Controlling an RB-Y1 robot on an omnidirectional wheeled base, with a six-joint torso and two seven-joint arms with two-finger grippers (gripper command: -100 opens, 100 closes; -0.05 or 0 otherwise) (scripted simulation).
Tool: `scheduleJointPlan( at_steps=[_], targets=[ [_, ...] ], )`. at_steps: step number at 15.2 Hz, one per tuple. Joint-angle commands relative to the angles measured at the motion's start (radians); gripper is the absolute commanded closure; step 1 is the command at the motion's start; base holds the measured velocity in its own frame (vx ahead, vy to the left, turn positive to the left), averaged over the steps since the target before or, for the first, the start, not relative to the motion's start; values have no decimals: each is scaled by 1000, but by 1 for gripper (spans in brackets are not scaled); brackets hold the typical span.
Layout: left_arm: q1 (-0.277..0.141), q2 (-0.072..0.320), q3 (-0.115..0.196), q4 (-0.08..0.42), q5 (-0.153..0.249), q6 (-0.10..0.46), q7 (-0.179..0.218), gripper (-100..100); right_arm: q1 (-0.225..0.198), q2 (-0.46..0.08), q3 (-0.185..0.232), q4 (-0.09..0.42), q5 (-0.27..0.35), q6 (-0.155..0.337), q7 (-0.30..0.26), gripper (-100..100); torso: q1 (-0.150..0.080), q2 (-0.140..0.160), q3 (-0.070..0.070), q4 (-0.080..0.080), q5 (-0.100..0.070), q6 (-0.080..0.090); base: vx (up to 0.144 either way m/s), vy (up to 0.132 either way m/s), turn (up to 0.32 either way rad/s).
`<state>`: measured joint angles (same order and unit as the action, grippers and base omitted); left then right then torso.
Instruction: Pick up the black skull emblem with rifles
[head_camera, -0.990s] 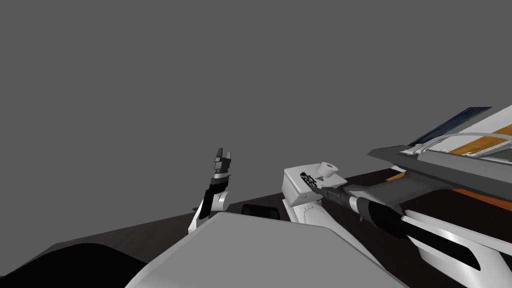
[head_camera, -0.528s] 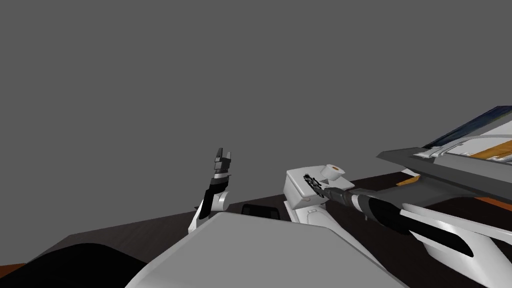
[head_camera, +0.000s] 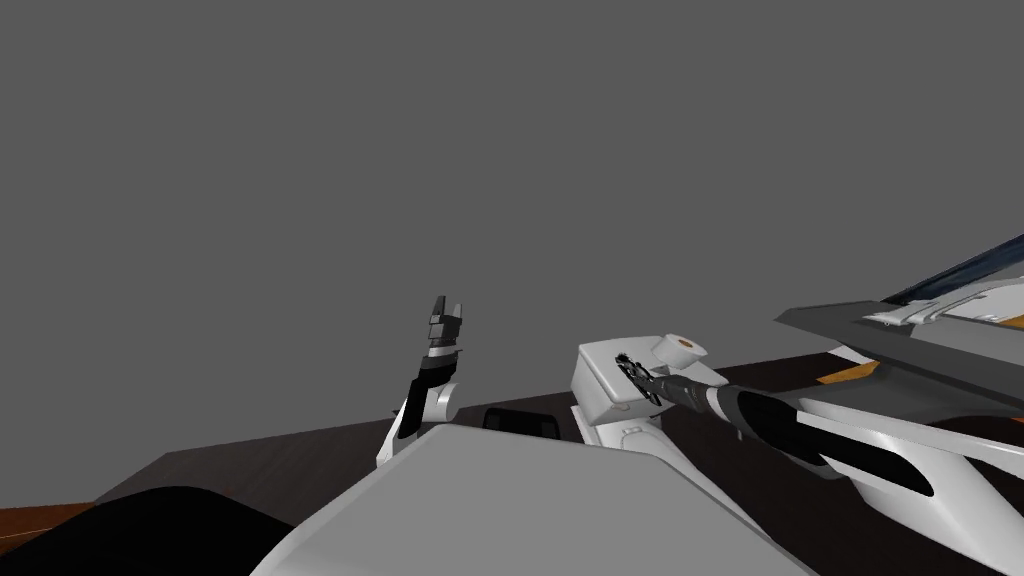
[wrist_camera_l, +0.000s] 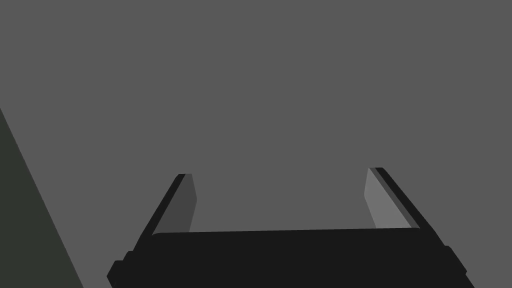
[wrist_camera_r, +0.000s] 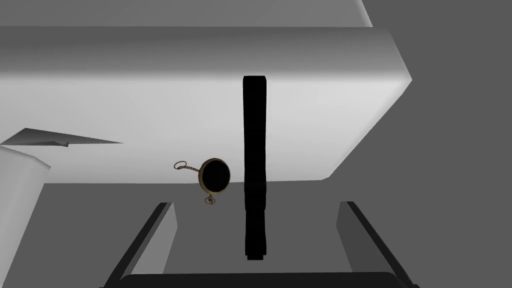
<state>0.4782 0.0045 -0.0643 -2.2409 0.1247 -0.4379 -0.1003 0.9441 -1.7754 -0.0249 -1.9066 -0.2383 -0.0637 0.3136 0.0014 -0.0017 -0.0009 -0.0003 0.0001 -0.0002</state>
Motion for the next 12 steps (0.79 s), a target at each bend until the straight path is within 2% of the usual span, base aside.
scheduleJointPlan(
  at_steps=[1, 5, 6, 7, 11, 12],
  targets=[
    [0, 0, 0, 0, 0, 0, 0, 0, 7, 30, 4, 10, 13, -5, 9, -100, 0, 0, 0, 0, 0, 0, 31, 13, 127],
    [0, 0, 0, 0, 0, 0, 0, 0, 1, 90, 31, 34, 39, -14, 25, -100, 0, -2, -1, 0, 0, 0, 48, 12, 108],
    [0, 0, 0, 0, 0, 0, 0, 0, -7, 75, 33, 25, 32, -7, 20, -100, 0, -2, -1, 0, 0, 0, 24, 4, 32],
    [1, 0, -1, 1, 0, 0, 0, 0, -5, 77, 32, 25, 34, -7, 21, 100, 0, -2, -1, 0, 0, 0, 0, 0, 0],
    [2, 0, -1, 1, 0, 1, 0, 0, -6, 77, 32, 26, 33, -5, 21, 100, 1, -2, -1, 0, -1, 0, 0, 0, 0],
    [2, 0, -1, 1, 0, 1, 0, 0, 6, 40, 8, 14, 18, -6, 12, 100, 1, -2, -1, 0, -1, 0, -24, 0, -126]
  ],
)
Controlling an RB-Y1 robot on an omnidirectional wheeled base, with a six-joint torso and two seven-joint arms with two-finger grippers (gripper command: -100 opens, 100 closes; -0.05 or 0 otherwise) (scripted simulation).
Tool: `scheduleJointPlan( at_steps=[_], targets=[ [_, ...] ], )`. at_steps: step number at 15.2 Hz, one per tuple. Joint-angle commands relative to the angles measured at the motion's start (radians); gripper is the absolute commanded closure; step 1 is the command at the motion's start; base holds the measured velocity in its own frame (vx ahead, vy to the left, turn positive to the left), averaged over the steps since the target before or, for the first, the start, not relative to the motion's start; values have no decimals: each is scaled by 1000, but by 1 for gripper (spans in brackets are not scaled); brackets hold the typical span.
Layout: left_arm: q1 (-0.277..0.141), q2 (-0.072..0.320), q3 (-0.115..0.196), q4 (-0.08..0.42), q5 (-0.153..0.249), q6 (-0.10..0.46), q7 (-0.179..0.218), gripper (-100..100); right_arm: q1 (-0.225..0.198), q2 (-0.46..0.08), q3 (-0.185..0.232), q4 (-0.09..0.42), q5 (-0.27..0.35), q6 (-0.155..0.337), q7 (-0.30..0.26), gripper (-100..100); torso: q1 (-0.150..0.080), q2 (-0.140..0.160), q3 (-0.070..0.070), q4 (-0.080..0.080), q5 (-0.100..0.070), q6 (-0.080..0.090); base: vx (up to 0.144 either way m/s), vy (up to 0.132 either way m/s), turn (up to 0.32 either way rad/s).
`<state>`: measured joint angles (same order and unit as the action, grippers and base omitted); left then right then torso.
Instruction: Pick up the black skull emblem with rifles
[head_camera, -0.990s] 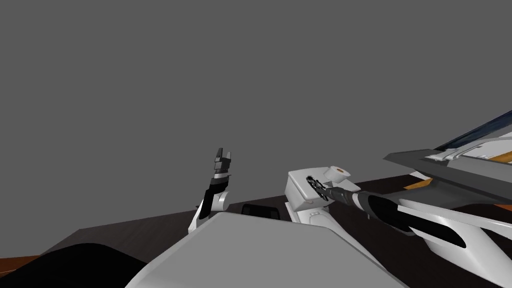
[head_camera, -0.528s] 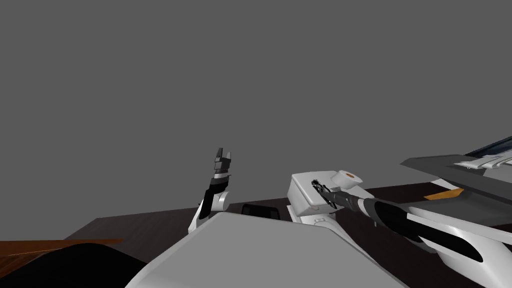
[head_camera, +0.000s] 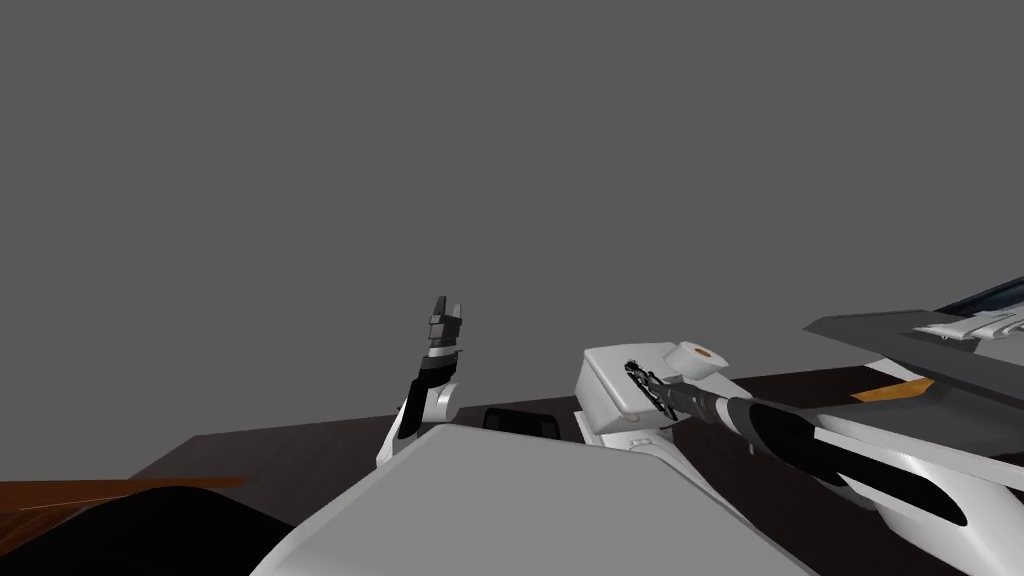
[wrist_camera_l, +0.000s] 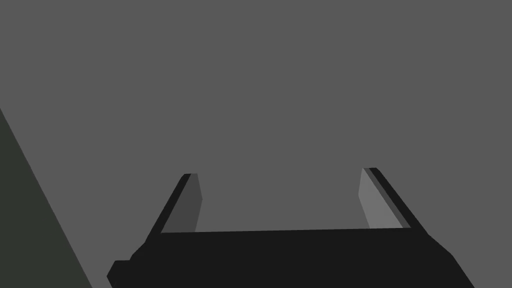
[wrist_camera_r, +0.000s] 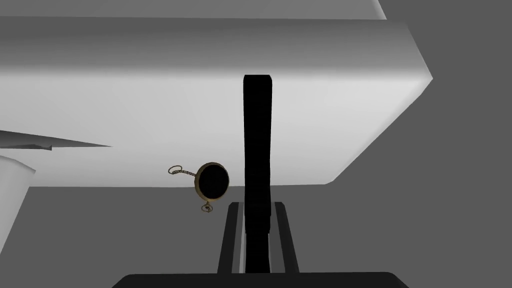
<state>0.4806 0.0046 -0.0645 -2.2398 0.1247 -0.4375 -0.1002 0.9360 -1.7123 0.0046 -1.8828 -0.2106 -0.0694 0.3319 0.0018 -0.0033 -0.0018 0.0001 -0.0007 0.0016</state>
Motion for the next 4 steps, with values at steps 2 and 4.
scheduleJointPlan(
  at_steps=[2, 4],
  targets=[
    [0, 0, 0, 0, 0, 0, 0, 0, 17, -53, -34, -21, -23, 4, -15, 100, -1, 1, 1, 0, 0, 2, -53, -11, -186],
    [0, 0, 0, 0, 0, 0, 0, 0, 35, -46, -50, -26, -20, 5, -11, 100, -1, 2, 1, 0, 0, 1, -41, -11, -63]
  ],
)
